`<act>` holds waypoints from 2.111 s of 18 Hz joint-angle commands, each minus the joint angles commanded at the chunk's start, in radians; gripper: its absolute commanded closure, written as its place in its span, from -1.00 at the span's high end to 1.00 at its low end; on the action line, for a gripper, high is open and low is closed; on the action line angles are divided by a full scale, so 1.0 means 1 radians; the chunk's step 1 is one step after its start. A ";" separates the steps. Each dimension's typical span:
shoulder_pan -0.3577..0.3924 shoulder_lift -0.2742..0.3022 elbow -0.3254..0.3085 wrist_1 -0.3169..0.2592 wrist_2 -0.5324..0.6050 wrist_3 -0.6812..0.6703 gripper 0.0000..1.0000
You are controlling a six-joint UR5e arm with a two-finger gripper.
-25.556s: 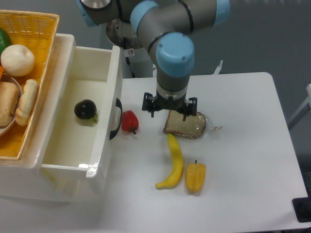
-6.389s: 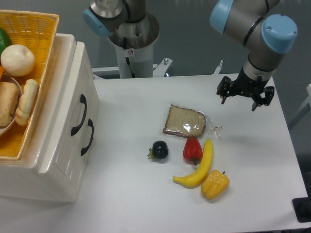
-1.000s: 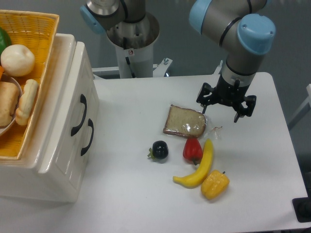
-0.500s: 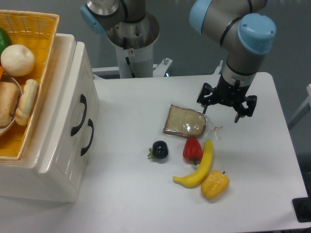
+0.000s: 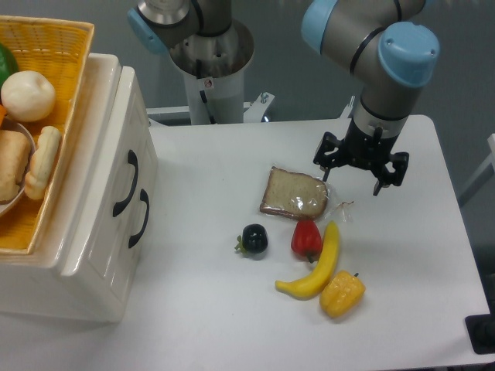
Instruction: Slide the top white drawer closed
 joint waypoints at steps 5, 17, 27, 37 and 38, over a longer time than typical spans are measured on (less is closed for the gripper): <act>0.000 0.000 0.000 0.000 0.000 -0.002 1.00; 0.009 -0.002 -0.005 0.000 0.005 0.002 1.00; 0.046 0.002 -0.005 0.000 0.005 0.005 1.00; 0.040 0.006 -0.005 -0.002 0.058 -0.003 1.00; 0.040 0.006 -0.006 -0.002 0.061 -0.002 1.00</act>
